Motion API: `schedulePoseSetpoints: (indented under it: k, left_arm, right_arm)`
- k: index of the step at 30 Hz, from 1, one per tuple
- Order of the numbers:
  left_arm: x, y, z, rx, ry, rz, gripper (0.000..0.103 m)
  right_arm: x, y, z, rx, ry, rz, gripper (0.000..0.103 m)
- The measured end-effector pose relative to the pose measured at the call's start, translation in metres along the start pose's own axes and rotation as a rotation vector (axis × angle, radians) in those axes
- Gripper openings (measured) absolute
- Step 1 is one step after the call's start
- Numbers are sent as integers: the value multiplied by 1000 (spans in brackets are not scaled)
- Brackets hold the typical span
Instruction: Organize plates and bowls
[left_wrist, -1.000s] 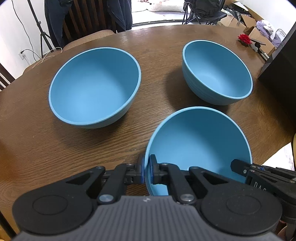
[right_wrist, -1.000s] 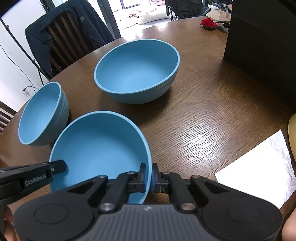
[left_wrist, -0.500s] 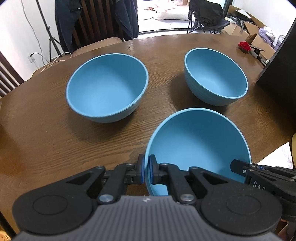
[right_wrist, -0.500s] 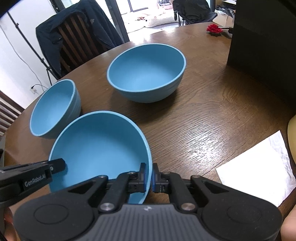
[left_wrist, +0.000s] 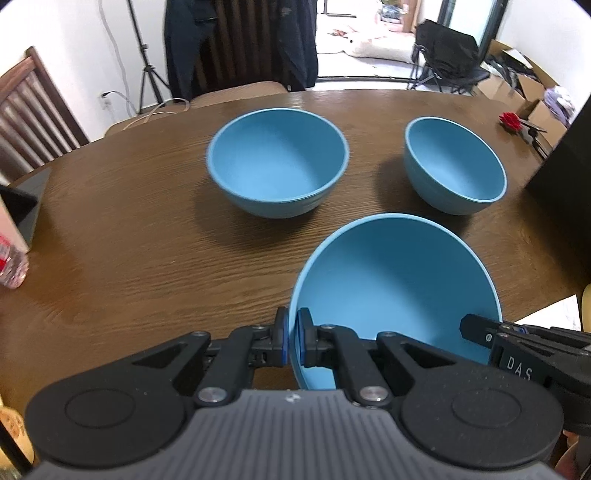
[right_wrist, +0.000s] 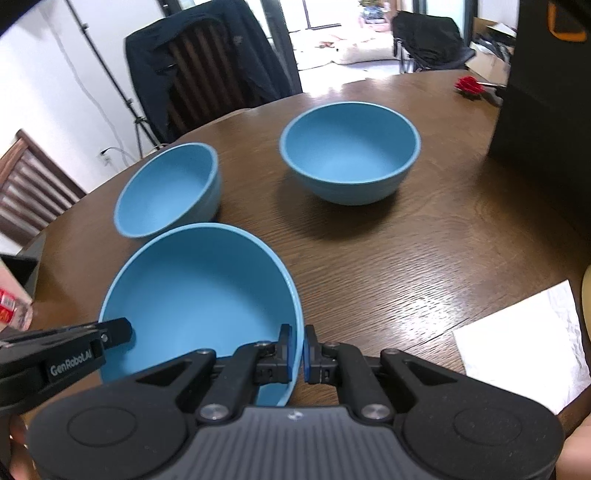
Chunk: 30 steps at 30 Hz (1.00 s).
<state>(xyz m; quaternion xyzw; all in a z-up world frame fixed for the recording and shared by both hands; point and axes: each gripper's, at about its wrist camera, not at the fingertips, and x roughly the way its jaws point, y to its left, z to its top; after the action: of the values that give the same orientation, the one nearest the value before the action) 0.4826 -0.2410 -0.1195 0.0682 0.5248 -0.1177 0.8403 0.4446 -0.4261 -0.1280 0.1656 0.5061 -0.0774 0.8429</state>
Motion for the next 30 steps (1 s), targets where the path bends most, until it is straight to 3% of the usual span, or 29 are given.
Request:
schedulePoseSetpoints:
  k: [30]
  left_arm:
    - [-71,114,-86,-289,-35,172,6]
  right_arm:
    - [-26,120,-48,-291,38,177,5]
